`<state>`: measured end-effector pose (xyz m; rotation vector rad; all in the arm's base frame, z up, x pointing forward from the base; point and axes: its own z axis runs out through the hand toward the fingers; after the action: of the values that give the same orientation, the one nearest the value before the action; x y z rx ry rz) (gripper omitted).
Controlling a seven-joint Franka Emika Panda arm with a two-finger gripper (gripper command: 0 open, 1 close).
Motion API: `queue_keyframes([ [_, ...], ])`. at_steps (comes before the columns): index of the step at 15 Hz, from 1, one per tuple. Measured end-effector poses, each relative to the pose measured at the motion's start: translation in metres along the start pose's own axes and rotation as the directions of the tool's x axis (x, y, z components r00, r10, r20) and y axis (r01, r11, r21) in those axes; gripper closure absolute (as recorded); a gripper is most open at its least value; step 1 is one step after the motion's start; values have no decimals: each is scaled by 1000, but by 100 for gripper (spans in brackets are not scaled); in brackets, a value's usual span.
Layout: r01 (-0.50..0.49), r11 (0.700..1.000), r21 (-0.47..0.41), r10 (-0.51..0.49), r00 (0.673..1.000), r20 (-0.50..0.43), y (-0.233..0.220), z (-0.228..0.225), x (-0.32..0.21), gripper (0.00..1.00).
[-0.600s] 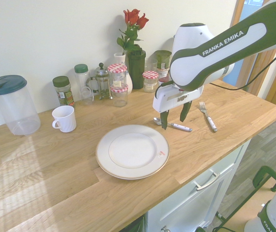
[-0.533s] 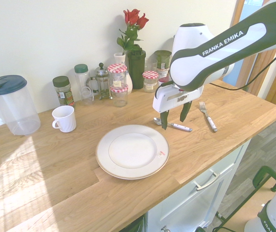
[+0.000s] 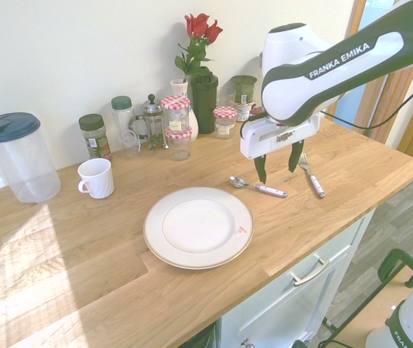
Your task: Put the fork into the plate
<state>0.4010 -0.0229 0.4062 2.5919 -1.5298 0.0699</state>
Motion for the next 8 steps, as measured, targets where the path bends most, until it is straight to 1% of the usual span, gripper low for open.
queue_keyframes([
  [1,-28,999,-15,28,1000,-1,8,-6,0,0],
  [2,-77,996,-34,77,997,-3,28,-11,2,0],
  [3,-103,994,-42,103,995,0,37,-10,3,0],
  [6,-194,978,-76,195,981,7,71,20,4,0],
  [7,-222,973,-66,223,975,3,79,31,7,0],
  [8,-250,968,-38,250,968,-2,83,36,14,0],
])
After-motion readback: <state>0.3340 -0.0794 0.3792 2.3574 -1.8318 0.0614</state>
